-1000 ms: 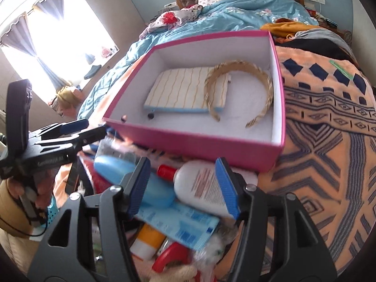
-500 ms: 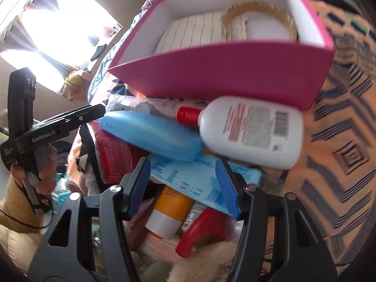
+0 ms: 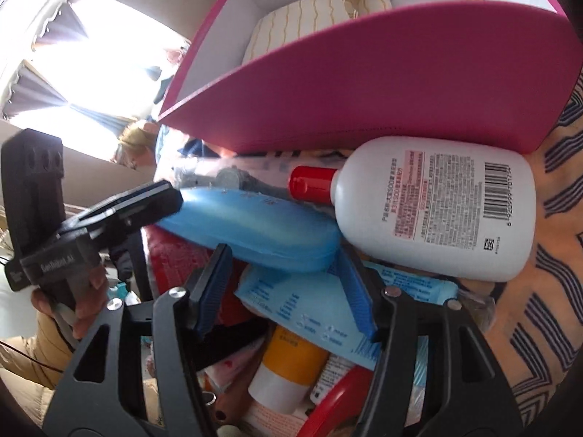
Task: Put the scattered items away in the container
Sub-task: 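Reach the right gripper down to the blue glasses case in the pile, then close the right gripper around the blue glasses case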
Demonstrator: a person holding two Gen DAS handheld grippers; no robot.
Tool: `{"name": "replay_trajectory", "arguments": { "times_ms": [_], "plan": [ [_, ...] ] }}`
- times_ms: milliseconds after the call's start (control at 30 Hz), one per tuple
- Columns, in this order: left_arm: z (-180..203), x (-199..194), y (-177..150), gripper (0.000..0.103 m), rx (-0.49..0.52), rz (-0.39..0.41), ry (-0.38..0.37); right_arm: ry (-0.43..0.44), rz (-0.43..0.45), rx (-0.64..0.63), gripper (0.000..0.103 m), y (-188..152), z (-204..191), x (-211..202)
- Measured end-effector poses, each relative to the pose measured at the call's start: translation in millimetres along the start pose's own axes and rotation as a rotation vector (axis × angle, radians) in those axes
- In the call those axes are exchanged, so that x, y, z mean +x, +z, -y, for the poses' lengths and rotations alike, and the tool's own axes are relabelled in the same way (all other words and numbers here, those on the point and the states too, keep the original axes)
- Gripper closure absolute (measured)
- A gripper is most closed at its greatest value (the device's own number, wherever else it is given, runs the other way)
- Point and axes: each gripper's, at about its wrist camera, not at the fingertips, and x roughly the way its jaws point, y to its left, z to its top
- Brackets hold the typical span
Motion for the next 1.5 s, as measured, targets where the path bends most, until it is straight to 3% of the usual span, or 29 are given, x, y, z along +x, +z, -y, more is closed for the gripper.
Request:
{"name": "replay_trajectory", "arguments": {
  "times_ms": [467, 633, 700, 833, 1133, 1400, 1500],
  "plan": [
    [3.9, -18.9, -31.3, 0.035, 0.043, 0.028, -0.095, -0.201, -0.01, -0.357, 0.045, -29.0, -39.4, -3.7],
    [2.3, -19.2, -29.1, 0.035, 0.038, 0.016, -0.104, -0.183, -0.061, -0.396, 0.045, -40.0, -38.9, -2.1],
    [-3.1, -17.7, -24.5, 0.035, 0.006, 0.008, -0.117, -0.169, -0.061, -0.343, 0.045, -35.9, -31.4, -4.2],
    [-13.5, -10.1, -14.5, 0.035, -0.038, -0.03, -0.129, -0.046, -0.042, -0.145, 0.045, -22.9, -9.8, -12.2],
    [-17.2, 2.9, 3.1, 0.031, -0.052, -0.116, -0.164, 0.169, -0.038, 0.23, 0.044, -5.0, 33.8, -5.8],
    [-15.3, 9.4, 6.0, 0.029, -0.029, -0.159, -0.138, 0.236, -0.045, 0.344, 0.044, 6.6, 47.9, 6.5],
    [-15.6, 9.4, 5.7, 0.029, -0.039, -0.165, -0.132, 0.221, -0.046, 0.342, 0.044, 9.0, 45.5, 12.7]
  ]
}}
